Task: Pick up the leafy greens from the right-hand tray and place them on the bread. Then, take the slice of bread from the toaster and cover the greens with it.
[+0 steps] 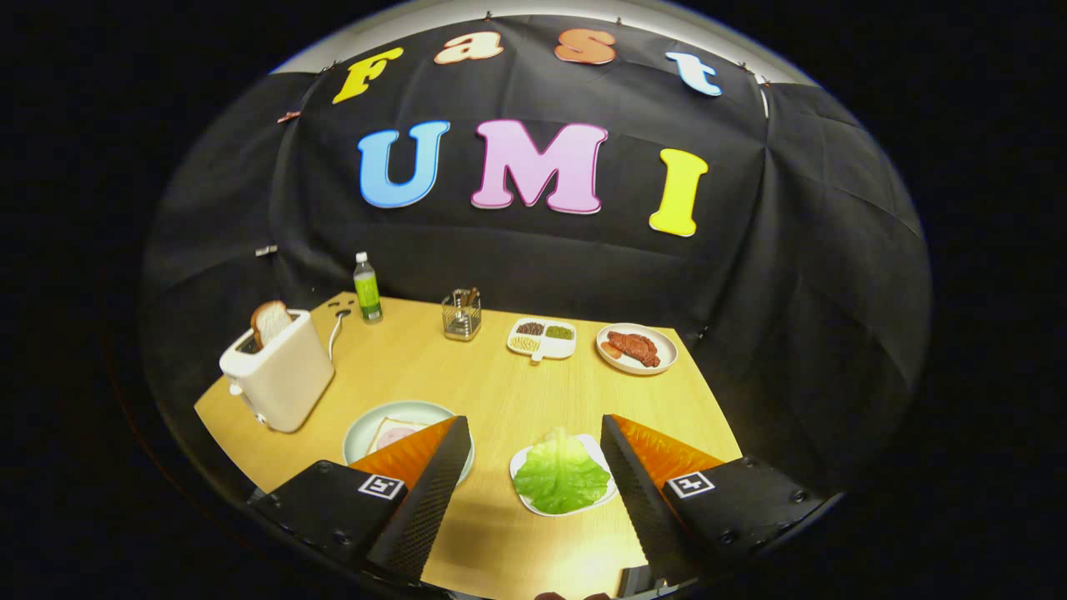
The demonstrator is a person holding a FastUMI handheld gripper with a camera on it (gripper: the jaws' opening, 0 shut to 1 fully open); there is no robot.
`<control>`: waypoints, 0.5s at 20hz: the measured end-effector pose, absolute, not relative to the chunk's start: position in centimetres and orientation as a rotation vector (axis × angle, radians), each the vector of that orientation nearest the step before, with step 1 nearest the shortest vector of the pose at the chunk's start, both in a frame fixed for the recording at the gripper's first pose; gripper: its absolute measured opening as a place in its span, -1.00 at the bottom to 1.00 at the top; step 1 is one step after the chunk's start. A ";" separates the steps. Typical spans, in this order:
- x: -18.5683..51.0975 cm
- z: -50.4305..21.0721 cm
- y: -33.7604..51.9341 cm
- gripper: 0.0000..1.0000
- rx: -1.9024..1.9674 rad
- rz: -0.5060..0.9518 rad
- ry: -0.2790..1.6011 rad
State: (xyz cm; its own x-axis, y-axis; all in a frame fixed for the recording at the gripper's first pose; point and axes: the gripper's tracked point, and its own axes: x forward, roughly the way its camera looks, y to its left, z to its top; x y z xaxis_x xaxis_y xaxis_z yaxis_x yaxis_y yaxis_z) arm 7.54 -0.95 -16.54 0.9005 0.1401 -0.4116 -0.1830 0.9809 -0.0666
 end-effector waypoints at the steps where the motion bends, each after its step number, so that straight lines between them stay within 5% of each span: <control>1: 8.0 -18.0 -1.2 0.96 -0.116 0.179 0.444; 10: 12.0 -28.0 -4.5 0.97 -0.183 0.208 0.647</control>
